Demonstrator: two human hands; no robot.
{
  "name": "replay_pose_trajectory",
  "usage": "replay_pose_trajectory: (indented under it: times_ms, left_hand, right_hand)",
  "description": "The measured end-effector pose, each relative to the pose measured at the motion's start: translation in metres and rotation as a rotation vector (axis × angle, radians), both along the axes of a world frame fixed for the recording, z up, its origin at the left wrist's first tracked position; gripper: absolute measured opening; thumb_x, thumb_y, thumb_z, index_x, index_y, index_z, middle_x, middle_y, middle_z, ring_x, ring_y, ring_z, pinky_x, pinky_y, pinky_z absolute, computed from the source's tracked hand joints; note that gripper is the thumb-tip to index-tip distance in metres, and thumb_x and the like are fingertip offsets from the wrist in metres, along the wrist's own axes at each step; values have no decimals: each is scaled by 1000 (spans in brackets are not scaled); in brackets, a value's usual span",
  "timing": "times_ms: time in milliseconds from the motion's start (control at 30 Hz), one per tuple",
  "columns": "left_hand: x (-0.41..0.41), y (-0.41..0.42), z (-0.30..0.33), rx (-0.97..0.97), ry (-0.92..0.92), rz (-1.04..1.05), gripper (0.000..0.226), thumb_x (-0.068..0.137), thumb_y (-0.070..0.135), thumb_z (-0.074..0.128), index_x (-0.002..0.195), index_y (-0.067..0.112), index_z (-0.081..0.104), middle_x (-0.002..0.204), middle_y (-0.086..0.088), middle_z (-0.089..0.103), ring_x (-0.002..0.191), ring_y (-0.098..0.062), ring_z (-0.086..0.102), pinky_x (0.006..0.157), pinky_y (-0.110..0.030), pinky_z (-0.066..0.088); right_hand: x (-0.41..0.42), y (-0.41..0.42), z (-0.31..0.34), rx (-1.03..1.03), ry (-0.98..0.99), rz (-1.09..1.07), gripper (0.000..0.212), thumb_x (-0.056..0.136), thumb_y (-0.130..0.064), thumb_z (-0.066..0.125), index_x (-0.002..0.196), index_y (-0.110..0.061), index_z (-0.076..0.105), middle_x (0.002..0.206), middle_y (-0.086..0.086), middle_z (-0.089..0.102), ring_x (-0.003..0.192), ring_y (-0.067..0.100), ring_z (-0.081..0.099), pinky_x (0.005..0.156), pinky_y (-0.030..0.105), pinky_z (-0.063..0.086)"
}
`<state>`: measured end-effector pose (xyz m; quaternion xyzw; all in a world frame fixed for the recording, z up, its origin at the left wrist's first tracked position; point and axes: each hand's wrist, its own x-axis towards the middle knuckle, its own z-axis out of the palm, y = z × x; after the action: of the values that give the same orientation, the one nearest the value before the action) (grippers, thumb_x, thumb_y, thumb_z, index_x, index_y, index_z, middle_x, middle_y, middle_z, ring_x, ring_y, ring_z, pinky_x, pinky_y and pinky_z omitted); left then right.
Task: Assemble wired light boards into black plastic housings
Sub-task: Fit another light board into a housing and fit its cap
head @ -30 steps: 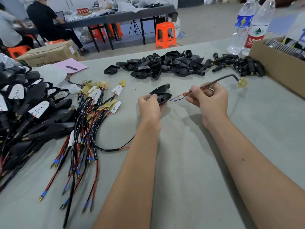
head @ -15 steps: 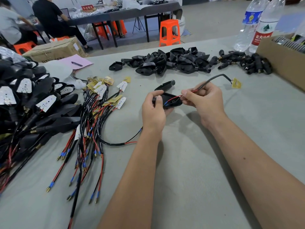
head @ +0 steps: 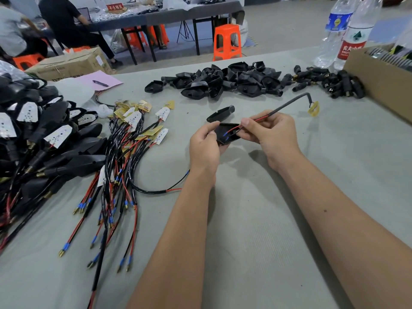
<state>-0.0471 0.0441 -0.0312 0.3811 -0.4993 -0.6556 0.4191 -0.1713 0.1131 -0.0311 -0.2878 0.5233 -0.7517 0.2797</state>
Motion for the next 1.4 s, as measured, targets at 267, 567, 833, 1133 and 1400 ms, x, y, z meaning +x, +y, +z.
replay_pose_trajectory:
  times_ms: [267, 567, 833, 1133, 1400]
  left_hand:
    - [1, 5, -5, -84, 0, 46, 17, 99, -4, 58, 101, 6, 72, 86, -10, 75, 88, -24, 76, 81, -33, 63]
    - [-1, 1, -11, -142, -91, 107, 10, 95, 2, 67, 100, 7, 73, 89, -14, 77, 84, -26, 77, 87, -45, 62]
    - [0, 4, -8, -107, -57, 111, 9, 94, 1, 69, 99, 7, 73, 89, -15, 76, 86, -26, 77, 85, -40, 63]
    - [2, 0, -12, -207, -186, 173, 9, 88, 12, 77, 96, 16, 77, 89, -5, 78, 88, -20, 76, 90, -42, 61]
    - [6, -1, -10, -265, -192, 104, 8, 87, 11, 81, 93, 13, 76, 81, -5, 78, 77, -20, 77, 86, -45, 62]
  right_hand:
    - [0, -1, 1, 7, 21, -84, 19, 81, 4, 83, 78, 2, 64, 71, 15, 74, 75, 33, 78, 69, 26, 63]
    - [2, 2, 1, 25, 176, 76, 26, 77, 6, 85, 76, -10, 63, 90, 14, 79, 79, 27, 76, 78, 36, 63]
    - [2, -1, -2, 51, 153, 57, 12, 83, 6, 79, 90, -3, 75, 82, 18, 77, 80, 32, 78, 70, 29, 62]
    - [0, 0, -3, 283, 610, 70, 16, 75, -3, 88, 81, -14, 79, 71, 0, 77, 70, 21, 75, 74, 29, 61]
    - [1, -1, -3, 166, 332, 22, 12, 80, 2, 83, 80, -6, 74, 71, 13, 76, 66, 27, 76, 61, 34, 62]
